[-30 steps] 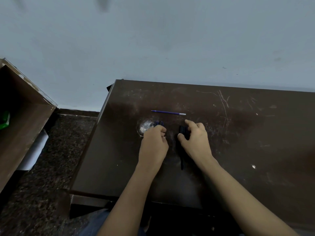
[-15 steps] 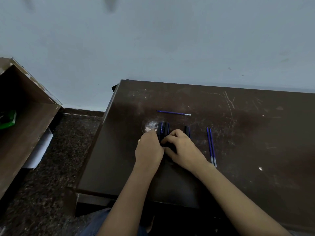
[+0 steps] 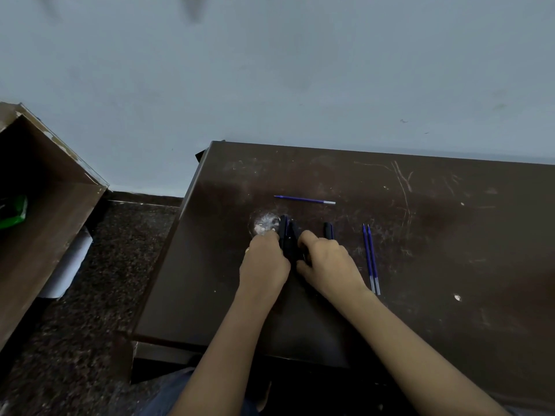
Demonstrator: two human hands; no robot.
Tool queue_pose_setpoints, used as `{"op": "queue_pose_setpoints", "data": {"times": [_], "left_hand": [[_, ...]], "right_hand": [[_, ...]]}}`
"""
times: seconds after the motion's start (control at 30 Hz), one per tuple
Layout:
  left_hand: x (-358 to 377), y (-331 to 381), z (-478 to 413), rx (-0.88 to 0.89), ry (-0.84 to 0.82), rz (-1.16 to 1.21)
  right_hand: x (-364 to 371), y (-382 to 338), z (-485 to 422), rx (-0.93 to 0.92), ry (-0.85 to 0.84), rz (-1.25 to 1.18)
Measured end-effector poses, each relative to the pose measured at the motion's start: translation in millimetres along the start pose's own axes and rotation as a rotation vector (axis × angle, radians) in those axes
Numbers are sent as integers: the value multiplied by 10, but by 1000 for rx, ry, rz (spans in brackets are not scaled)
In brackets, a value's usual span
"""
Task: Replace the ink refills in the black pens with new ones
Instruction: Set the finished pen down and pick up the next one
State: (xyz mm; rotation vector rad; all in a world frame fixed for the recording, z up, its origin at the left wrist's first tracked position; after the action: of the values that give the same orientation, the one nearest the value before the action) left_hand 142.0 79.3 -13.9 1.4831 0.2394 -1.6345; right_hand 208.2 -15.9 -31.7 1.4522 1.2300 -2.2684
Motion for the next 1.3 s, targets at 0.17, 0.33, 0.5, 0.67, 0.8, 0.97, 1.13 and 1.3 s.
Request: {"op": "queue_pose_setpoints", "data": {"times": [0.17, 0.33, 0.5, 0.67, 0.8, 0.97, 1.13, 1.3], "left_hand": [[-58, 50, -62, -48, 55, 222], [-127, 119, -56, -28, 93, 462], [-83, 229, -21, 144, 13, 332], [-76, 373, 27, 219, -43, 275], [-116, 389, 33, 234, -14, 288], [-87, 372, 17, 247, -1, 291], [-54, 362, 22, 183, -23, 311], [-158, 252, -33, 12, 127, 469]], "right_hand": [[-167, 122, -5, 193, 168, -627], [-119, -44, -41, 186, -104, -1081], [-331, 137, -96, 251, 129, -1046], [-339, 172, -117, 241, 213, -769], [-340, 146, -145, 244, 187, -862], [-352, 142, -155, 252, 160, -966], [-436, 320, -176, 401, 328, -1120], [-569, 359, -166, 276, 288, -474]]}}
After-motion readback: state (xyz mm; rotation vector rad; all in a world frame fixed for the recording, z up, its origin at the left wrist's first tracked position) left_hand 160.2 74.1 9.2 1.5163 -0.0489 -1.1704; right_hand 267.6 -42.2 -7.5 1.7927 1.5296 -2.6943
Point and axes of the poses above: each hand's wrist, its own z-axis away from the middle knuckle, its own x-axis out of the palm, y = z × x, the point moved 6 cm from there along -z, towards the middle knuckle, and after that the axes turned 6 degrees about -z, right-handed, at the moved point
